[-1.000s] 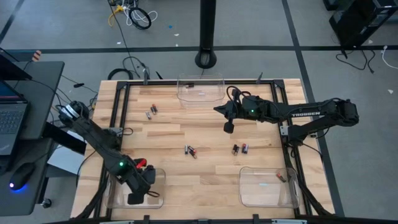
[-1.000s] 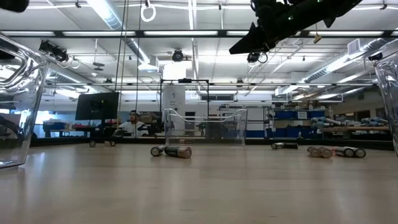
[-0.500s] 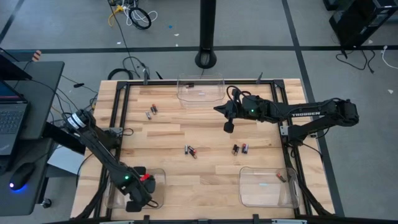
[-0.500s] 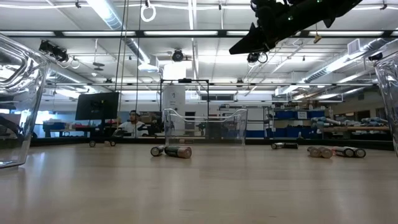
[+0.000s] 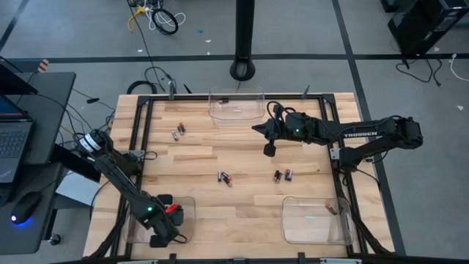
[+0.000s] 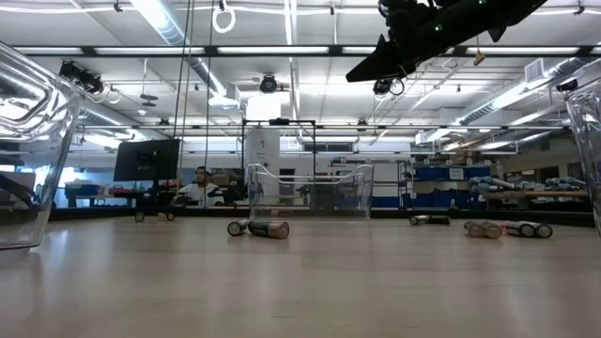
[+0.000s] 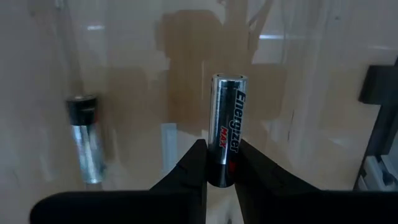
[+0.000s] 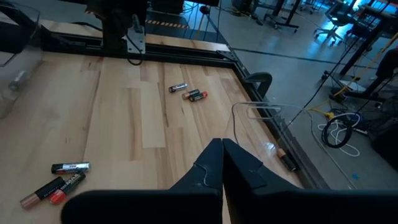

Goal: Sort batteries
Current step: Put the silver battery into the left bottom transparent bin, then put the red battery into the bottom right transparent bin

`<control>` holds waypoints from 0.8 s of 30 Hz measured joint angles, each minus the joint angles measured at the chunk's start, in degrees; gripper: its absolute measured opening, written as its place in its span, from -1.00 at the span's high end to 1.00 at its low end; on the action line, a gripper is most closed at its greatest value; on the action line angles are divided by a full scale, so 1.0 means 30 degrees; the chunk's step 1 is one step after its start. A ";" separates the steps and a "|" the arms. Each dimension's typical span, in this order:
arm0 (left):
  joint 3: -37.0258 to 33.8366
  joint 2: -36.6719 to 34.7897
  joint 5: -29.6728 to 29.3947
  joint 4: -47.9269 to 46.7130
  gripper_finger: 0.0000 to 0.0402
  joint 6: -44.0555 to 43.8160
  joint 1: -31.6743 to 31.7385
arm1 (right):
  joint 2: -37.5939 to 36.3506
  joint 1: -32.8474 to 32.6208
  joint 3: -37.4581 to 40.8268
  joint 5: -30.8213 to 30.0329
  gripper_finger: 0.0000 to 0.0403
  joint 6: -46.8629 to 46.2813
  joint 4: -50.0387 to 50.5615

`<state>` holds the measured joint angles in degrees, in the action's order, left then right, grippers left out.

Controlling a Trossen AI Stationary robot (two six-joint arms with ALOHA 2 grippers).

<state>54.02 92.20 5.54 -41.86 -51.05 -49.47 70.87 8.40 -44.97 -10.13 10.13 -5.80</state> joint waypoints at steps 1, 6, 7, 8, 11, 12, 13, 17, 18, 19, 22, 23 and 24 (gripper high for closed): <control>0.0000 0.0000 0.0000 0.0012 0.71 0.0025 0.0000 | 0.0000 0.0000 0.0000 0.0000 0.95 0.0000 0.0000; -0.0007 0.0000 0.0015 -0.0069 0.71 -0.0025 0.0007 | 0.0000 0.0000 0.0000 -0.0007 0.89 0.0000 0.0000; -0.0007 0.0000 0.0017 -0.0076 0.70 -0.0076 0.0007 | 0.0000 0.0000 0.0000 -0.0002 0.89 0.0000 0.0000; -0.0007 0.0000 0.0022 -0.0085 0.67 -0.0118 0.0007 | 0.0000 0.0000 0.0000 -0.0005 0.91 0.0000 0.0000; -0.0007 0.0000 0.0028 -0.0120 0.53 -0.0138 0.0007 | 0.0000 0.0000 0.0000 -0.0006 0.95 0.0000 0.0000; -0.0007 0.0000 0.0035 -0.0127 0.48 -0.0144 0.0007 | 0.0000 0.0000 0.0000 -0.0007 0.95 0.0000 0.0000; -0.0007 0.0000 0.0042 -0.0160 0.44 -0.0151 0.0007 | 0.0000 0.0000 0.0000 -0.0007 0.95 0.0000 0.0000; 0.0046 0.0000 0.0267 -0.0488 0.37 -0.0183 0.0007 | 0.0000 0.0000 0.0000 -0.0007 0.90 -0.0007 0.0000; 0.0114 0.0000 0.0443 -0.0691 0.37 -0.0200 0.0007 | 0.0000 0.0000 0.0000 -0.0007 0.89 0.0000 0.0000; 0.0236 0.0000 0.0620 -0.0915 0.37 -0.0209 0.0007 | 0.0000 0.0000 0.0000 -0.0007 0.89 0.0000 0.0000; 0.0862 0.0015 0.1018 -0.1987 0.36 -0.0231 0.0007 | 0.0000 0.0000 0.0000 -0.0007 0.92 0.0000 0.0000; 0.1144 0.0015 0.1010 -0.2442 0.36 -0.0232 0.0007 | 0.0000 0.0000 0.0000 -0.0007 0.93 0.0000 0.0000; 0.1417 -0.0007 0.0948 -0.2753 0.36 -0.0218 0.0007 | 0.0000 0.0000 0.0000 -0.0007 0.94 0.0000 -0.0002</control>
<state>58.27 92.18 8.39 -50.12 -51.70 -49.45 70.87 8.40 -44.97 -10.15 10.13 -5.81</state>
